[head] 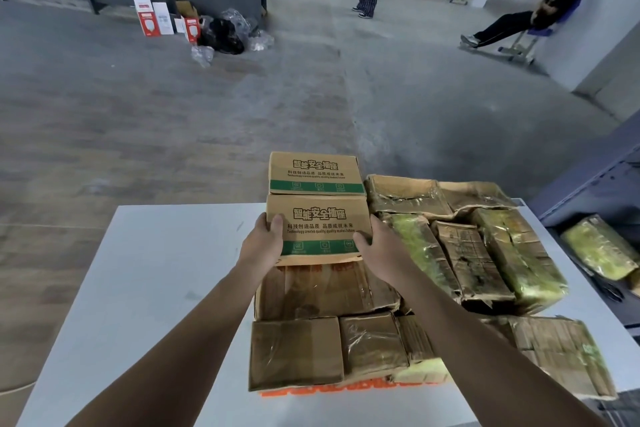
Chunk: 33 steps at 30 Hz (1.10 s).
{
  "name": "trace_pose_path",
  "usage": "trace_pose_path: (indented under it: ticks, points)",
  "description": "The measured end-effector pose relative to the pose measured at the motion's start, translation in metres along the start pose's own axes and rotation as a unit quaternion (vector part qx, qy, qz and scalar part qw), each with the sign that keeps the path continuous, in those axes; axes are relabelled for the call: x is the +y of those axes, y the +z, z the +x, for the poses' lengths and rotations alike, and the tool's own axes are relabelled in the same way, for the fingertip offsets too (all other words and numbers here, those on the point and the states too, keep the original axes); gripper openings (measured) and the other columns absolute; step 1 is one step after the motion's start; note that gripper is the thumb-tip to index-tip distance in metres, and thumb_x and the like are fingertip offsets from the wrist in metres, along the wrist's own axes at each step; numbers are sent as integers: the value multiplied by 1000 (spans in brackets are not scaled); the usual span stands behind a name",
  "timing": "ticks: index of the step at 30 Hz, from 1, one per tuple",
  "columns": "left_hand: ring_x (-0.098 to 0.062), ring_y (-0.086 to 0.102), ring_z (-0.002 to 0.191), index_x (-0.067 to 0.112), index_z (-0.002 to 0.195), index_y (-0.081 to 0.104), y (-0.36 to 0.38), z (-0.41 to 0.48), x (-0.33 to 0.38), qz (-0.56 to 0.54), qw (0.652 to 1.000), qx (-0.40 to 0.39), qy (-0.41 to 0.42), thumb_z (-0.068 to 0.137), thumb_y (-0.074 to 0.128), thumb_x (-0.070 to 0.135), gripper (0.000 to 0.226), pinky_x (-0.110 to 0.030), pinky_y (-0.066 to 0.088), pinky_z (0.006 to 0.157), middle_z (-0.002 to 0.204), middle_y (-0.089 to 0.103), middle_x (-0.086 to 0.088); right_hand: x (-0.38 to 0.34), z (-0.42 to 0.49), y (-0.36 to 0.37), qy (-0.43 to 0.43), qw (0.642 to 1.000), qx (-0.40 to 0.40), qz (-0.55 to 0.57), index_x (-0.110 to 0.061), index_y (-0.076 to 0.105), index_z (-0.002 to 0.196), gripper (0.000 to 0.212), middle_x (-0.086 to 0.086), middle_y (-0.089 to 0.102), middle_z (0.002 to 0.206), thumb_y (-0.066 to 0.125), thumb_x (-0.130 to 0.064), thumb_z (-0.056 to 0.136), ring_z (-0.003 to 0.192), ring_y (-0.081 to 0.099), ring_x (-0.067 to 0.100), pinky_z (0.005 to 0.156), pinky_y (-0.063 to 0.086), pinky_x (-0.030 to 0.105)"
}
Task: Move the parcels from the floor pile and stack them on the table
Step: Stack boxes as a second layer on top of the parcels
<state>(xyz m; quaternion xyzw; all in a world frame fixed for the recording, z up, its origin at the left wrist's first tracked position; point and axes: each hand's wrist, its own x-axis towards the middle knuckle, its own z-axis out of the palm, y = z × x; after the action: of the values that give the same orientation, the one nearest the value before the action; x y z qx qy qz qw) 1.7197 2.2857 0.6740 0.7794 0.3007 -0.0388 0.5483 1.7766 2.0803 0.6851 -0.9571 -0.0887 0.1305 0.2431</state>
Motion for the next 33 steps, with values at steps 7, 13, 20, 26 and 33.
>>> trace_pose_path:
  ticks: [7, 13, 20, 26, 33]
  points:
    - [-29, 49, 124, 22, 146, 28, -3, 5, -1, 13, 1000, 6, -16, 99, 25, 53, 57, -49, 47, 99, 139, 46, -10, -9, -7, -4, 7, 999, 14, -32, -14, 35, 141, 53, 4, 55, 125, 43, -43, 98, 109, 58, 21, 88, 55, 44]
    - [-33, 40, 133, 20, 150, 23, -14, -6, 1, 26, 999, 22, -15, 100, 25, 52, 60, -50, 42, 104, 149, 34, -13, -26, -22, -22, 26, 997, 53, -48, -15, 28, 149, 57, 8, 45, 140, 45, -38, 100, 128, 47, 27, 102, 43, 44]
    - [-29, 37, 135, 19, 149, 25, -32, -69, -1, 24, 997, 58, 50, 101, 26, 45, 55, -43, 37, 104, 151, 32, -11, -58, -61, -28, -80, 993, 72, -52, -17, 38, 141, 46, 1, 52, 129, 41, -38, 101, 93, 60, 12, 71, 53, 24]
    - [-25, 36, 136, 18, 147, 32, -65, -165, -24, 21, 985, 145, 90, 101, 33, 41, 51, -41, 31, 112, 150, 36, -9, -98, -132, -1, -194, 981, 18, 9, -17, 29, 148, 51, 6, 40, 146, 43, -33, 101, 126, 47, 23, 99, 45, 38]
    - [-23, 38, 136, 15, 144, 37, -99, -290, -125, 57, 969, 238, 28, 100, 39, 40, 50, -37, 29, 113, 148, 40, -8, -126, -230, 64, -306, 948, -82, 3, -22, 27, 150, 52, 5, 37, 150, 41, -35, 102, 131, 43, 25, 99, 38, 38]
